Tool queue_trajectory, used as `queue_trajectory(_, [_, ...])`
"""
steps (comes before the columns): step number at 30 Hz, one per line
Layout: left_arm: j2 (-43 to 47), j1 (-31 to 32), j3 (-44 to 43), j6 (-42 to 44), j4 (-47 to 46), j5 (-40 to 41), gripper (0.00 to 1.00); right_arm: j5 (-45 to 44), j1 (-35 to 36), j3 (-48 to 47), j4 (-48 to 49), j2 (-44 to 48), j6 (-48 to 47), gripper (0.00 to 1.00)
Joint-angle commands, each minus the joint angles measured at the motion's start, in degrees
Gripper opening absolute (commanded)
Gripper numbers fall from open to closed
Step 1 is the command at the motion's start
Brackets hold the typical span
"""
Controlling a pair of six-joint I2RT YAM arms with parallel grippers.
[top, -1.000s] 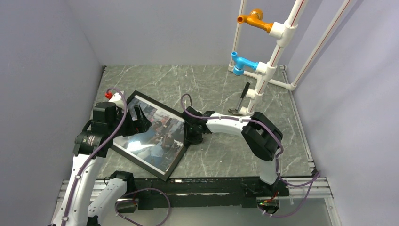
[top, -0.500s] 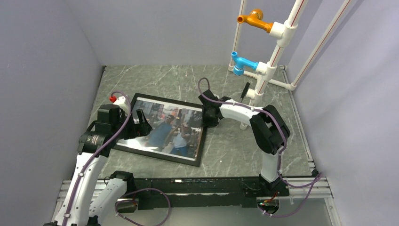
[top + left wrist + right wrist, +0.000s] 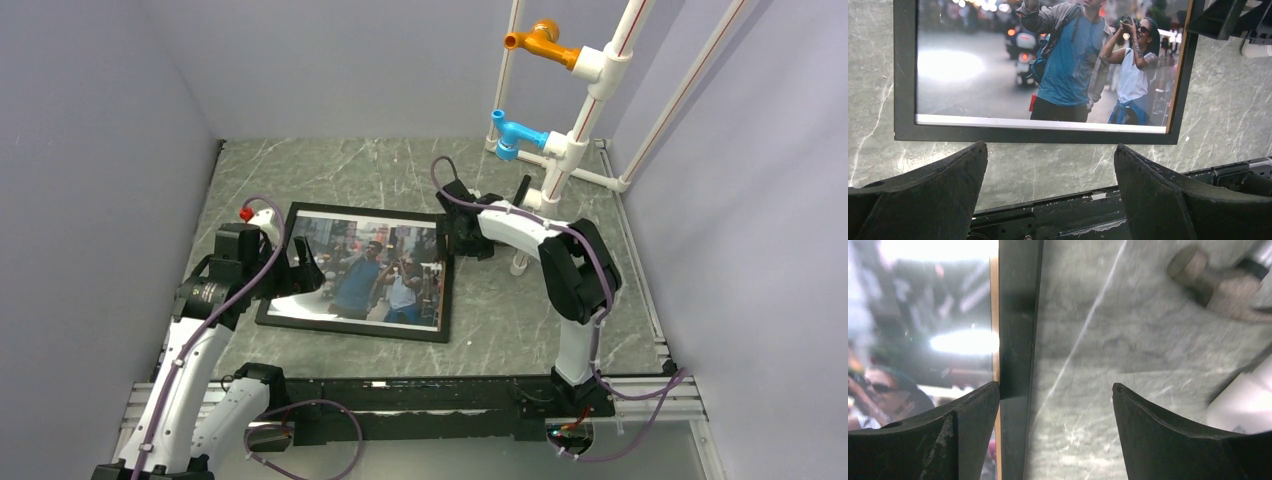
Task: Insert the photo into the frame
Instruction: Adjust the photo frame at the center of the board.
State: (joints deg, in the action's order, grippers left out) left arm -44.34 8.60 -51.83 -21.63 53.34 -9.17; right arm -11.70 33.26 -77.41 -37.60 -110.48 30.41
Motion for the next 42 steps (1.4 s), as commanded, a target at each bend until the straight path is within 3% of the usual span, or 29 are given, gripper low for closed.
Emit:
queue_trajectory(1, [0.67, -0.25, 1.31, 1.26, -1.47, -0.40, 0.99, 5.06, 0.37, 5.90, -1.13, 6.78, 1.50, 0.84])
queue_trajectory(11, [1.82, -0.26, 4.31, -0.06, -2.66, -1.77, 0.99, 11.40, 6.44, 16.40, 0.28, 14.14, 7.82, 0.79])
queue_trajectory(18, [2.15, -0.25, 5.43, -0.61, -3.05, -2.26, 1.00, 11.43, 11.05, 19.38, 2.00, 13.01, 11.03, 0.72])
queue_trajectory(26, [2.66, -0.28, 5.29, -0.48, -2.57, -2.15, 0.99, 10.14, 10.55, 17.93, 1.91, 10.98, 10.35, 0.43])
queue_trajectory(34, [3.00, -0.25, 5.96, -0.90, -3.07, -3.13, 0.99, 11.22, 4.07, 14.32, 2.25, 8.45, 6.70, 0.13])
queue_trajectory(39, [2.44, -0.28, 5.54, -0.52, -3.06, -3.12, 0.99, 11.44, 0.34, 11.67, 2.37, 6.45, 4.16, 0.01])
queue_trajectory(42, [2.26, -0.32, 5.65, -0.61, -3.28, -3.38, 0.99, 13.17, -1.65, 10.68, 2.80, 4.90, 3.27, 0.00])
